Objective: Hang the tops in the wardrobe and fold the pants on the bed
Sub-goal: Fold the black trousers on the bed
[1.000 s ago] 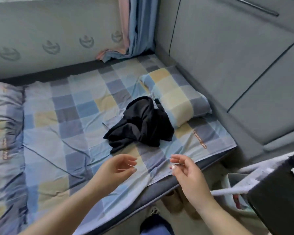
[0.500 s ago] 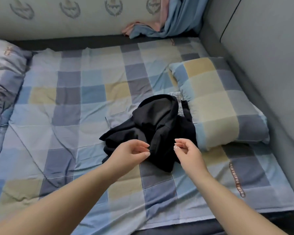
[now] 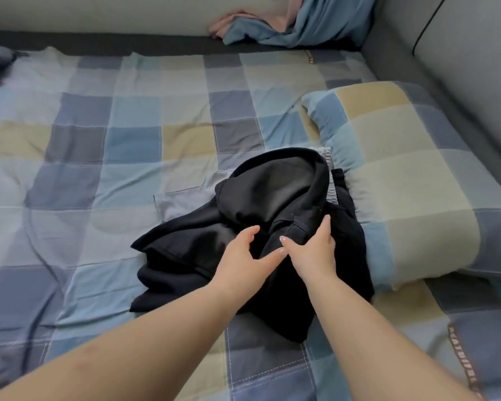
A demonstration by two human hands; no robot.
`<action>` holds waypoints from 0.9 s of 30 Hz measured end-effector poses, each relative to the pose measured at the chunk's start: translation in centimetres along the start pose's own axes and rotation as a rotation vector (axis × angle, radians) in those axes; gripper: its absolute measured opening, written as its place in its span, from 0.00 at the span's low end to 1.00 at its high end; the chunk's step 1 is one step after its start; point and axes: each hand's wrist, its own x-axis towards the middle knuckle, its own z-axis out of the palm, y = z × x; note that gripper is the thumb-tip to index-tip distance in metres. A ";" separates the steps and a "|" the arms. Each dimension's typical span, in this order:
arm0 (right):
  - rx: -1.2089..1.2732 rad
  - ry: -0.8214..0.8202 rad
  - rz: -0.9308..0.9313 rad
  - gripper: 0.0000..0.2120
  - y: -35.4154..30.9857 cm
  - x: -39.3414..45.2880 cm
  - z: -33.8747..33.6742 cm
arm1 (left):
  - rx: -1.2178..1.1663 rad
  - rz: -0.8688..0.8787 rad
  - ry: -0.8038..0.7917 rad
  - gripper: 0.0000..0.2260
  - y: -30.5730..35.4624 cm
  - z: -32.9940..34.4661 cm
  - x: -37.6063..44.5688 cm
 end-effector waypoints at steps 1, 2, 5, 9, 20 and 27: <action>-0.002 -0.013 -0.013 0.45 -0.1 0.2 0.3 | 0.032 0.041 0.034 0.34 0.0 0.2 0.3; -0.017 -0.044 -0.072 0.42 -0.2 0.2 0.6 | 0.061 0.084 0.063 0.35 0.1 0.3 0.8; -0.022 -0.262 -0.317 0.30 -0.6 -0.1 1.2 | 0.055 0.118 0.120 0.38 0.7 0.2 2.1; -0.041 -0.431 -0.413 0.25 -0.9 0.5 0.1 | -0.067 -0.068 0.166 0.33 1.8 0.1 3.7; -0.072 -0.059 -0.366 0.32 -1.9 5.2 -2.6 | 0.257 0.195 0.029 0.05 0.3 0.0 4.3; -0.184 -0.244 -0.483 0.32 -2.7 1.3 0.1 | 0.232 0.290 0.052 0.18 -0.1 -5.1 1.7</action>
